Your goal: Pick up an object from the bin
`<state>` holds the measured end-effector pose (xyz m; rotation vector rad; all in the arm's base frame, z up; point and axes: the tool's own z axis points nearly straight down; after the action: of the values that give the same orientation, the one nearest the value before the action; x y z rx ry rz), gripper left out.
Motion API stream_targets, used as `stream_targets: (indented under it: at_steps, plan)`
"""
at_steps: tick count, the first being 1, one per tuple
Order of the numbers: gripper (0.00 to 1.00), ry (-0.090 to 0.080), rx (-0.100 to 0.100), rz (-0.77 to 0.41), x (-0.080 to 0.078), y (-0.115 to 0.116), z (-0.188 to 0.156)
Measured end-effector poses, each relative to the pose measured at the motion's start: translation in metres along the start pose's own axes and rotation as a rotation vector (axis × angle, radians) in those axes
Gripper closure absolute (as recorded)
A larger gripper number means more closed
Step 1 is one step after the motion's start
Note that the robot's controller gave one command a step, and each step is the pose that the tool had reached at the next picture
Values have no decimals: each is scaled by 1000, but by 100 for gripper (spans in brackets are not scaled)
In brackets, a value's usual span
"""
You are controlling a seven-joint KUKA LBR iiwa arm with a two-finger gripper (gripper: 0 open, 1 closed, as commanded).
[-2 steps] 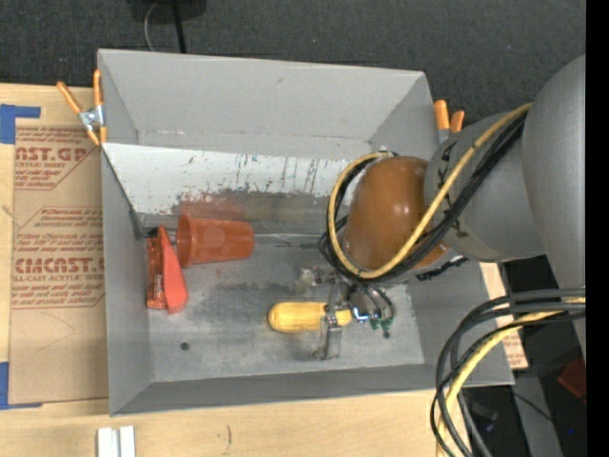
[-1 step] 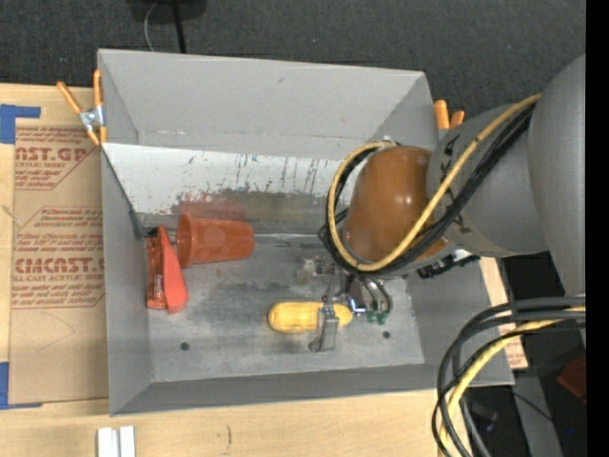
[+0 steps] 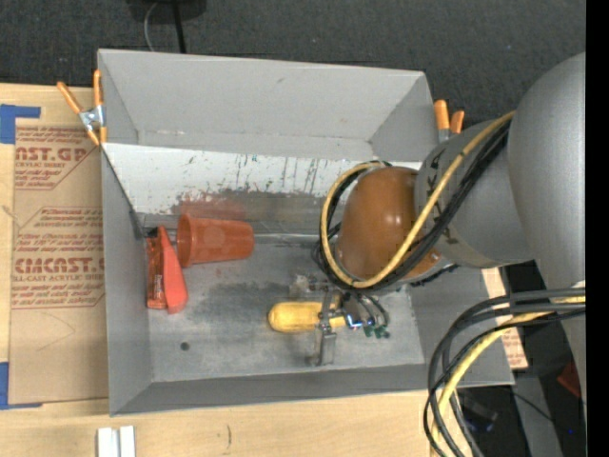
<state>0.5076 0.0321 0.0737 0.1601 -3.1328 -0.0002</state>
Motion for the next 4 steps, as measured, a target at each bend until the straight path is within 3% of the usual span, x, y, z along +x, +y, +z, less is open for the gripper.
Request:
stream_targets:
  at_steps: [1,4]
  plan:
    - [100,-10,-3,187,6,-12,4]
    - [100,-6,-3,186,7,-11,-12]
